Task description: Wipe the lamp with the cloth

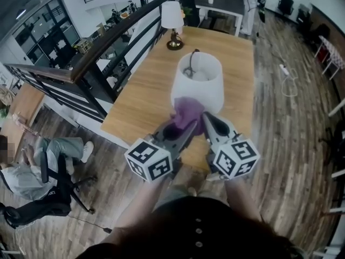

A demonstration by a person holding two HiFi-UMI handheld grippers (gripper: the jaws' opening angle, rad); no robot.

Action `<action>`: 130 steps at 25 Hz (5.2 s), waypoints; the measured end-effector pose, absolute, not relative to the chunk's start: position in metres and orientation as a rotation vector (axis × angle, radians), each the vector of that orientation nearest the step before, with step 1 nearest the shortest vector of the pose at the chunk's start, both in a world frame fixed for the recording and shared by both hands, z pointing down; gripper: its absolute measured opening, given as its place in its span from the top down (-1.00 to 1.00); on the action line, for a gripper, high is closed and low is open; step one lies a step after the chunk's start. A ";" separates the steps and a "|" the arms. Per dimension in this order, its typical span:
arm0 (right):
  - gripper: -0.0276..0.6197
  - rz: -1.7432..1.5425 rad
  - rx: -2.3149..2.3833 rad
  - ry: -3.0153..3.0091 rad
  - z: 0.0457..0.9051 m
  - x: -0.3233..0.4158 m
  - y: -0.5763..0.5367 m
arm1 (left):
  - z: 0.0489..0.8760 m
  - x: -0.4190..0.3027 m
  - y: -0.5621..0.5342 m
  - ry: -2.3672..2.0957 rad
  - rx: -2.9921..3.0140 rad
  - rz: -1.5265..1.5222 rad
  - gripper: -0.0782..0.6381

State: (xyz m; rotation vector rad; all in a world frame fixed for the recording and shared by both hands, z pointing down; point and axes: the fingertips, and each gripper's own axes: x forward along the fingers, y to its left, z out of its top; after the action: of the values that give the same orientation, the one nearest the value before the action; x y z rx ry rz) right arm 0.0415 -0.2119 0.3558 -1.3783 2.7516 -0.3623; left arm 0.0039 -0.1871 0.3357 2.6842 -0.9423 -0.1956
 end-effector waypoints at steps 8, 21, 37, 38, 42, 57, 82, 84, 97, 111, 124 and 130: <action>0.88 -0.357 -1.394 2.745 0.347 0.026 -0.216 | 0.325 -0.012 -0.188 -0.899 2.684 -0.209 0.56; 0.88 -0.222 -1.348 2.787 0.315 0.004 -0.235 | 0.301 -0.037 -0.213 -0.950 2.718 -0.230 0.56; 0.88 -0.102 -1.265 2.767 0.274 -0.011 -0.271 | 0.246 -0.058 -0.257 -1.063 2.839 -0.283 0.56; 0.88 -0.095 -1.262 2.766 0.272 -0.012 -0.273 | 0.244 -0.059 -0.260 -1.067 2.846 -0.290 0.56; 0.88 -0.068 -1.249 2.783 0.271 -0.016 -0.280 | 0.235 -0.062 -0.271 -1.074 2.857 -0.310 0.56; 0.88 -0.030 -1.251 2.811 0.274 -0.016 -0.282 | 0.246 -0.060 -0.295 -1.088 2.823 -0.283 0.56; 0.88 -0.193 -1.214 2.867 0.313 -0.036 -0.267 | 0.289 -0.071 -0.292 -1.198 2.757 -0.150 0.56; 0.88 -0.198 -1.213 2.870 0.316 -0.038 -0.267 | 0.294 -0.071 -0.293 -1.203 2.755 -0.132 0.56; 0.88 -0.279 -1.257 2.878 0.338 -0.033 -0.263 | 0.326 -0.077 -0.295 -1.192 2.672 -0.113 0.56; 0.88 -0.351 -1.296 2.865 0.353 -0.026 -0.251 | 0.356 -0.080 -0.289 -1.222 2.626 -0.066 0.56; 0.88 -0.424 -1.320 2.855 0.365 -0.022 -0.249 | 0.388 -0.080 -0.284 -1.244 2.564 0.034 0.56; 0.88 -0.440 -1.327 2.856 0.371 -0.020 -0.247 | 0.403 -0.081 -0.282 -1.244 2.536 0.056 0.56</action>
State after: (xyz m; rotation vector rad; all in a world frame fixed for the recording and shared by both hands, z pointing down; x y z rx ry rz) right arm -0.0197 -0.2474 0.3709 -1.3272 2.8560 -0.4399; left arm -0.0809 -0.2815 0.4029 2.5356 -1.2438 0.0561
